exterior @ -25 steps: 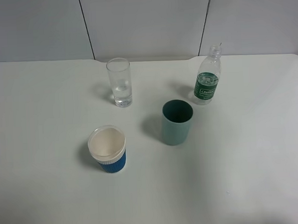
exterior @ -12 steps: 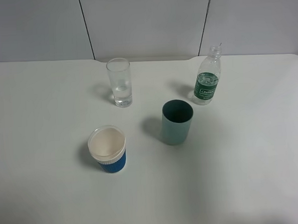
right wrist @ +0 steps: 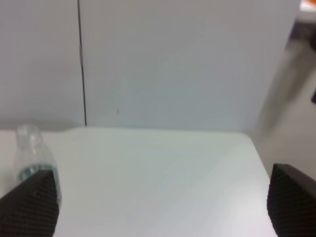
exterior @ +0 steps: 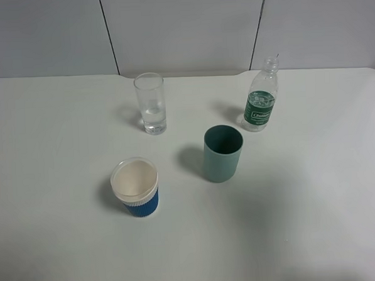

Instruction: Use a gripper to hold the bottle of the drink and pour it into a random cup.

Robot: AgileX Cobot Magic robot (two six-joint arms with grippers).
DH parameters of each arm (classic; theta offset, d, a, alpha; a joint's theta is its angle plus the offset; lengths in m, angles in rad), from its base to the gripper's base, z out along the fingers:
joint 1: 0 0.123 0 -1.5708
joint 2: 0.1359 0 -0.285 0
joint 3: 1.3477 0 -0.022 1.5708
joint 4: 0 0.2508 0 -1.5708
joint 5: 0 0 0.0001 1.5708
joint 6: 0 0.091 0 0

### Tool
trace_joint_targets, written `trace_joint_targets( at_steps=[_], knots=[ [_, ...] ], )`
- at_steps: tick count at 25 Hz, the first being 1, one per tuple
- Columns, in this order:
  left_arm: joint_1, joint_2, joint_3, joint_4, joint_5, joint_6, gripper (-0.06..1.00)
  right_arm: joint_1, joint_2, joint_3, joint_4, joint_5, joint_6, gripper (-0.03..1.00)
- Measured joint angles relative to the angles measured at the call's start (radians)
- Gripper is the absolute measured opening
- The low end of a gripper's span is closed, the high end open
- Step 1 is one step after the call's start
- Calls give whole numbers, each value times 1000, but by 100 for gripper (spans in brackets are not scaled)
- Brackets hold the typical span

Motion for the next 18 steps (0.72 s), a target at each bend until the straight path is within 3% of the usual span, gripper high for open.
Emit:
trace_joint_targets(
  at_steps=[9,18],
  knots=[
    [0,0,0,0,0,0,99,0,-149,0,-1,266,9,83],
    [0,0,0,0,0,0,99,0,-188,7,13,467,18,83]
  ],
)
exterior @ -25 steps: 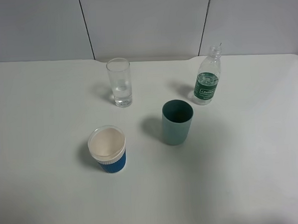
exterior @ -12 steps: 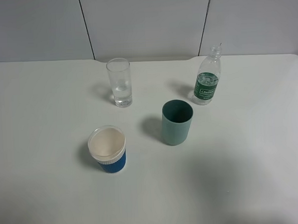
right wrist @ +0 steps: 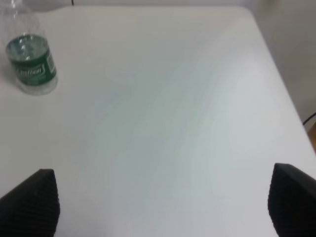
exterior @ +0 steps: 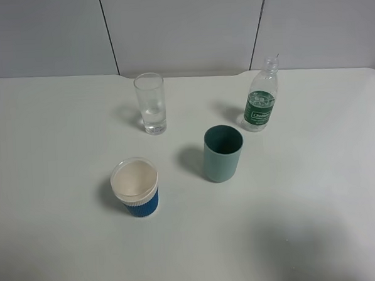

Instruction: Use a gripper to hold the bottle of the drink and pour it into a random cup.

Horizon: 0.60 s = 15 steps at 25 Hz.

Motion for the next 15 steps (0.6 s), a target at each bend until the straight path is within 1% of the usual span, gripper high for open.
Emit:
trace_joint_targets(
  at_steps=[3,7,10,12,15],
  knots=[
    [0,0,0,0,0,0,99,0,0,36,18,10,0,83],
    [0,0,0,0,0,0,99,0,0,97,81,6,-15,83],
    [0,0,0,0,0,0,99,0,0,105,97,-49,-21,83],
    [0,0,0,0,-1,0,99,0,0,122,127,-88,-22,83],
    [0,0,0,0,-1,0,99,0,0,137,161,-102,-26,83]
  ],
)
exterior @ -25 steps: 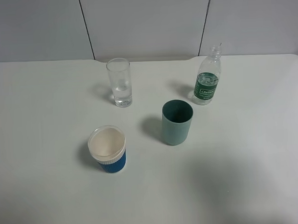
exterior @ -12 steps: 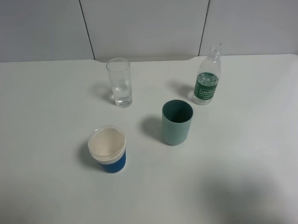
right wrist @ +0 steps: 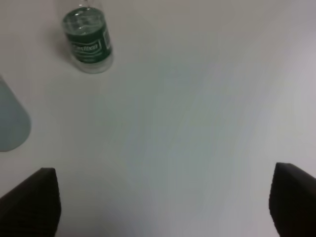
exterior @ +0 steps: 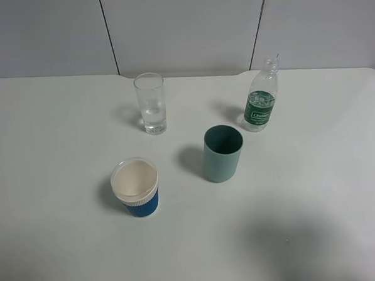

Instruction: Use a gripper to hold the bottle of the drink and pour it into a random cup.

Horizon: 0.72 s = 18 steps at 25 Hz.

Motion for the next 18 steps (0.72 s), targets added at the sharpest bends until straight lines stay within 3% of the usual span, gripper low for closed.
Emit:
trace_joint_targets(
  at_steps=[18],
  knots=[
    [0,0,0,0,0,0,99,3,0,3,-23,-11,41,83]
  ],
)
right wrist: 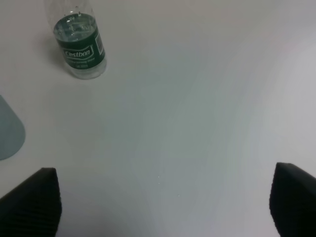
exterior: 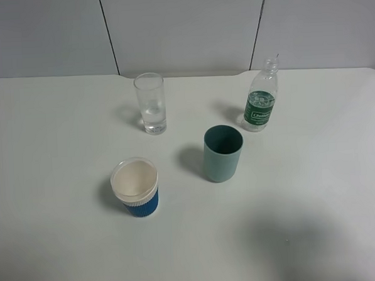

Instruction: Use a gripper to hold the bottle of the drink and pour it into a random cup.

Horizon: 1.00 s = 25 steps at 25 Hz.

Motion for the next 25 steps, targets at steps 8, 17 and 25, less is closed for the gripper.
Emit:
trace_joint_targets(
  at_steps=[8,17,25],
  knots=[
    [0,0,0,0,0,0,99,52,0,0,0,-1,0,83],
    [0,0,0,0,0,0,99,52,0,0,0,-1,0,83],
    [0,0,0,0,0,0,99,52,0,0,0,-1,0,83]
  ],
)
